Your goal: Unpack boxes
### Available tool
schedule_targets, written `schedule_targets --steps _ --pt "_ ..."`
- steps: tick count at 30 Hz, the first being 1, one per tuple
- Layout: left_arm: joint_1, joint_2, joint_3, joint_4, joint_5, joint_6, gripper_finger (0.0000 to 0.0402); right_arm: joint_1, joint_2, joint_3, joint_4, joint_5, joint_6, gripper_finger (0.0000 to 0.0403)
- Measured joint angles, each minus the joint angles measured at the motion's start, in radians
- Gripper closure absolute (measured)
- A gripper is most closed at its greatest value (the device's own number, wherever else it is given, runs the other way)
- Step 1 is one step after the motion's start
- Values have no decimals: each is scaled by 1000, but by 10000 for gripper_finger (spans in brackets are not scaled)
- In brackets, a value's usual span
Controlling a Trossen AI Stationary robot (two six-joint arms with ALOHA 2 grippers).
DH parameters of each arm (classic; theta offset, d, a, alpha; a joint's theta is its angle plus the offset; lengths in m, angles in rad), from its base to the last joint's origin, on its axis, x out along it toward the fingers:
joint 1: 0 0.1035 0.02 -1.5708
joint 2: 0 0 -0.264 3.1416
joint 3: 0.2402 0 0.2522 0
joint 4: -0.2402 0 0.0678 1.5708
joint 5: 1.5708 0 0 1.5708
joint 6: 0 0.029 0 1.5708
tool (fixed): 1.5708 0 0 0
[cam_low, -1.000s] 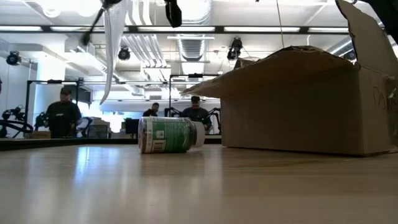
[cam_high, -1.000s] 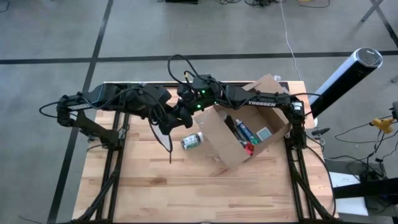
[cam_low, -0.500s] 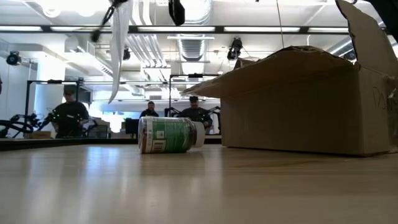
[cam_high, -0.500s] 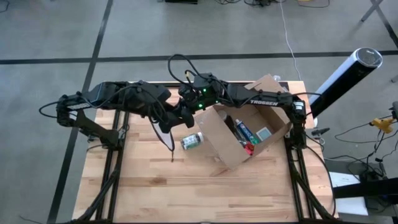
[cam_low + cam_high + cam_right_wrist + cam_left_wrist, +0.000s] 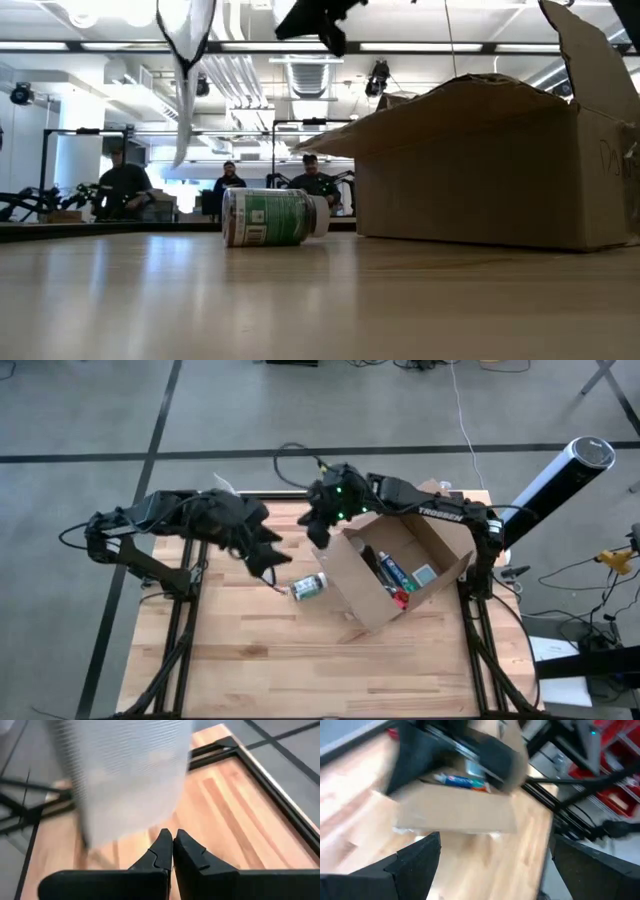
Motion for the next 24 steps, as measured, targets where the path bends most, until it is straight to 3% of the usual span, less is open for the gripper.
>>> schedule_targets --steps 5,11,18,24 --pt "-2 -16 -1 0 2 22 47 -4 -36 -49 -16 19 -4 402" --pt "-1 -14 -4 -7 -28 38 47 4 -200 -169 122 37 22 402" --pt "11 -14 -8 -10 -45 65 47 36 -461 -505 376 61 196 403" --pt "19 -14 -8 -15 -47 80 47 135 -568 -766 595 105 316 403"
